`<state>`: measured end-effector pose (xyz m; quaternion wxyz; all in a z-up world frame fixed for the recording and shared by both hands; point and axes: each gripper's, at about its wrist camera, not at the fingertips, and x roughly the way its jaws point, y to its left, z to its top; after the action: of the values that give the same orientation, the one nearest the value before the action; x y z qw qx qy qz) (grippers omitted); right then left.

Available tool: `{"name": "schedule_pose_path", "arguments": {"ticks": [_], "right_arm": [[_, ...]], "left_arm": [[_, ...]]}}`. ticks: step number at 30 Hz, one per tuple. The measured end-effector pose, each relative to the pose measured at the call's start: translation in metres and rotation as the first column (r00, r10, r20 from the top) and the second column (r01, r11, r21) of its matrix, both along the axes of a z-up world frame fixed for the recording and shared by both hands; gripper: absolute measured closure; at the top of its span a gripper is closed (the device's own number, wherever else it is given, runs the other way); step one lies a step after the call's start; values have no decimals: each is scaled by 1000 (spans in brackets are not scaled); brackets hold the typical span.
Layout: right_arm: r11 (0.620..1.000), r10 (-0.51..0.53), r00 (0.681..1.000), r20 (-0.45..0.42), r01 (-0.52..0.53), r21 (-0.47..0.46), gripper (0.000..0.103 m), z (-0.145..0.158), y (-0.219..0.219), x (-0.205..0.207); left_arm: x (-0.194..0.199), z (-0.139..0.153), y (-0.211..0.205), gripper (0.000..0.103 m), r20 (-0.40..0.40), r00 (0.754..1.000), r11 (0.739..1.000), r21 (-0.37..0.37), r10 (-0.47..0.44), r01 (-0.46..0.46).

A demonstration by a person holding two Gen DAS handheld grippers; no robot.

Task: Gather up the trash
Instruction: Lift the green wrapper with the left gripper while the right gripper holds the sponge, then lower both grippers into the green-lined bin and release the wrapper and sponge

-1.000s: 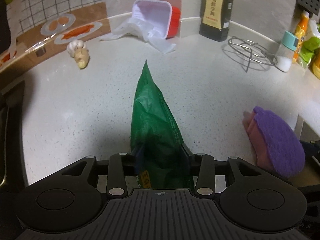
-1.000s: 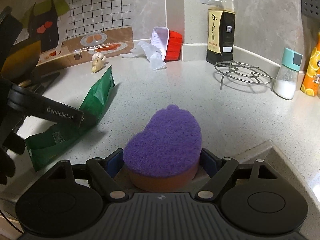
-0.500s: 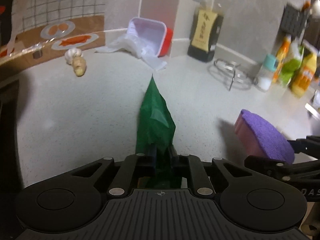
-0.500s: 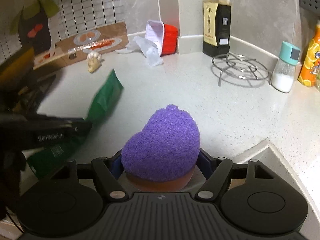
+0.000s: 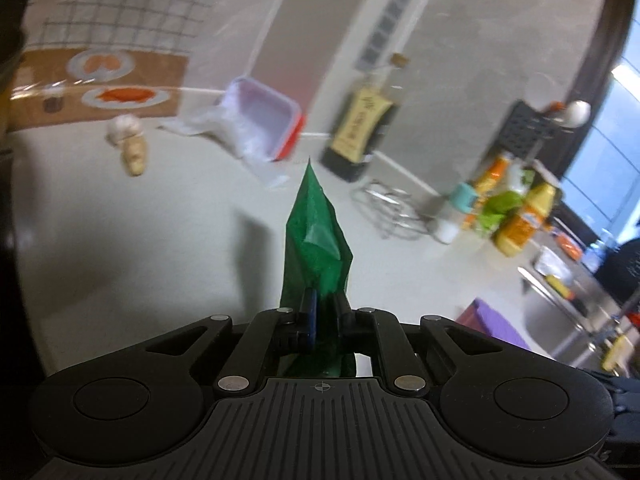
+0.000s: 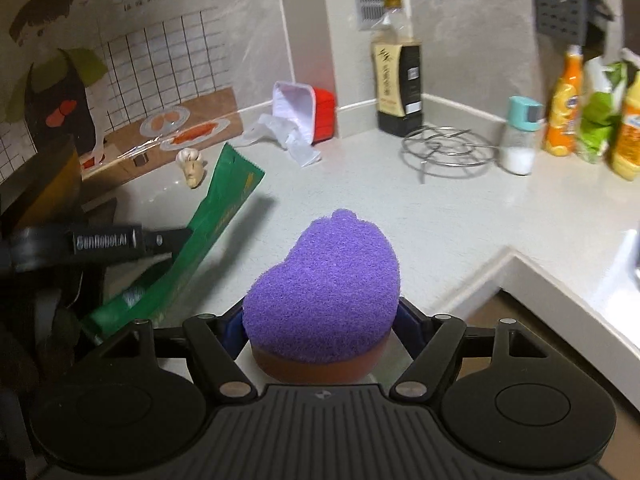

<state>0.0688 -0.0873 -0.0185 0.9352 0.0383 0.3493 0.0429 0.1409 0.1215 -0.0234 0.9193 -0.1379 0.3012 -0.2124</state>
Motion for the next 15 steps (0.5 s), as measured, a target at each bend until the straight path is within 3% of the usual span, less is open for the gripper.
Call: {"name": "schedule_pose_path", "arguments": {"ticks": [3, 9, 15], "right_arm": [[999, -46, 999, 13, 46, -28, 30, 0, -23, -24], [990, -134, 991, -14, 135, 48, 30, -18, -108, -76], [977, -194, 977, -92, 201, 68, 30, -58, -190, -148]], "left_arm": [[-20, 3, -33, 92, -9, 998, 998, 1, -68, 68], [-70, -18, -121, 92, -108, 982, 987, 25, -154, 158], [-107, -73, -185, 92, -255, 948, 977, 44, -193, 211]]}}
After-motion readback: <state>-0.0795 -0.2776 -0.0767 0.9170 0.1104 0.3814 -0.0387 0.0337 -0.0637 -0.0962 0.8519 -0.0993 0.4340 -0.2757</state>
